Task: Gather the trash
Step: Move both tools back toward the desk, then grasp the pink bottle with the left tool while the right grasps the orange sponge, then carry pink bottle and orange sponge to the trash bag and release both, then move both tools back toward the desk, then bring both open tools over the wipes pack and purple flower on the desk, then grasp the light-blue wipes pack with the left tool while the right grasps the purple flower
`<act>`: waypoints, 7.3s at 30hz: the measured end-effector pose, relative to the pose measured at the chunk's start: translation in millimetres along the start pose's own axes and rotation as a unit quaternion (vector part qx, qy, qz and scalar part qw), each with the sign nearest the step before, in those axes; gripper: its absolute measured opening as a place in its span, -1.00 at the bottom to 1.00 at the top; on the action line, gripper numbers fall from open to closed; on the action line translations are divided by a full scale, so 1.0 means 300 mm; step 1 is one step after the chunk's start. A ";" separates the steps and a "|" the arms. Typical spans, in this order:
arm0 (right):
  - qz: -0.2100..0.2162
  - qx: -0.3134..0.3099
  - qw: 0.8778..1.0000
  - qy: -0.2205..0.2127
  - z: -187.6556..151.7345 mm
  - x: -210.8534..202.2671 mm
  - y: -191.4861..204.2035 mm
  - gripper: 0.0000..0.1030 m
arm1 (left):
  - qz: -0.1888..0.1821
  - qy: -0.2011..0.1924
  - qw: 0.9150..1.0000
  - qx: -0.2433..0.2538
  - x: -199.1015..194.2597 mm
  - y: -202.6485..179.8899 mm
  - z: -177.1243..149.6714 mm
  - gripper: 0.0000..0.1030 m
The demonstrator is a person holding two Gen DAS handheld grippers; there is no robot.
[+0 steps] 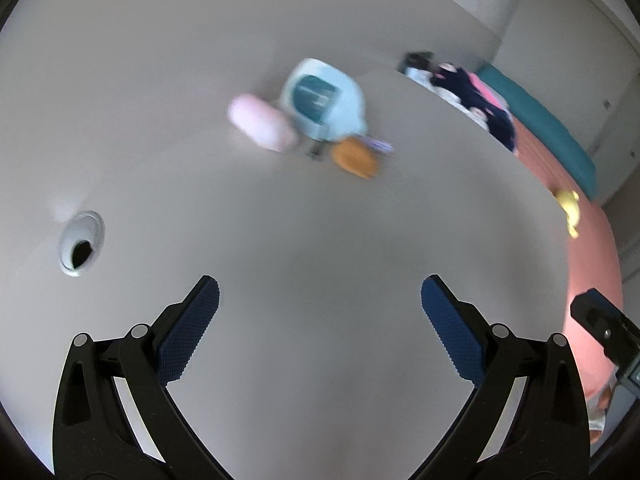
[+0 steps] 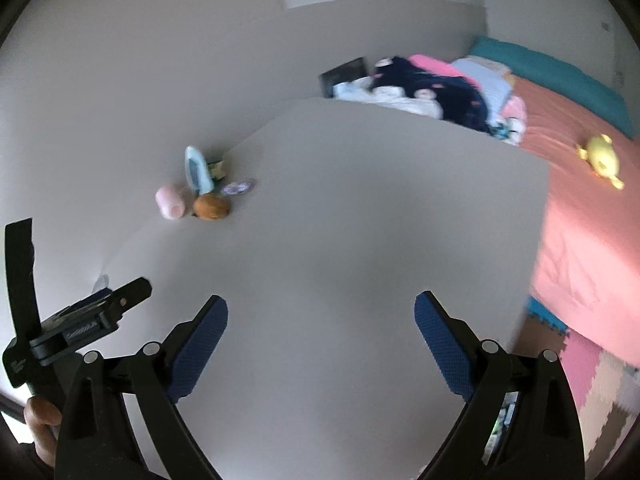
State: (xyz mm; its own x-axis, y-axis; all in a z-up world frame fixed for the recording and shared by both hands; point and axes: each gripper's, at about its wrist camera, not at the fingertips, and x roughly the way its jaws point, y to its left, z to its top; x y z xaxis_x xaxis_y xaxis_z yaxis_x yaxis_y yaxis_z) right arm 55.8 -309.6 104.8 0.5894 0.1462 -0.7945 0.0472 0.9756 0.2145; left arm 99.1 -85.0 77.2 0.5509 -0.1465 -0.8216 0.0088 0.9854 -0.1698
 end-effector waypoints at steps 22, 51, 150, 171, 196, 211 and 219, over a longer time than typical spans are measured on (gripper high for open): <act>0.045 -0.146 0.985 0.083 0.263 0.500 0.459 0.45 | 0.052 0.019 0.983 -0.175 0.190 0.362 0.318 0.90; 0.055 -0.131 0.985 0.095 0.213 0.431 0.356 -0.16 | 0.034 0.044 0.983 -0.173 0.378 0.217 0.438 -0.25; -0.011 0.193 0.981 -0.013 -0.475 -0.474 -0.614 0.95 | -0.117 0.019 0.975 0.186 -0.173 -0.718 -0.282 0.88; 0.090 0.043 0.993 0.071 0.012 0.022 -0.094 0.95 | -0.011 0.000 1.000 -0.020 0.043 -0.076 0.190 0.88; 0.053 -0.176 0.975 0.121 0.371 0.625 0.331 0.93 | 0.005 0.024 0.990 -0.137 0.309 0.098 0.506 0.88; 0.066 -0.152 0.977 0.133 0.339 0.570 0.234 -0.53 | -0.015 0.039 0.984 -0.175 0.405 0.036 0.527 0.88; 0.066 -0.138 0.979 0.132 0.333 0.545 0.207 -0.53 | -0.030 0.044 0.985 -0.165 0.463 -0.018 0.560 0.88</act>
State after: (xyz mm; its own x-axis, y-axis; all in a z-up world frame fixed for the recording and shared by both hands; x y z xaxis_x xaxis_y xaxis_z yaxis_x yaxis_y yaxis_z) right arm 235.6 -241.6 44.9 0.3451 0.2754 -0.8972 -0.2561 0.9473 0.1923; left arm 315.8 -96.3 55.6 0.4824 -0.2246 -0.8467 -0.2402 0.8956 -0.3745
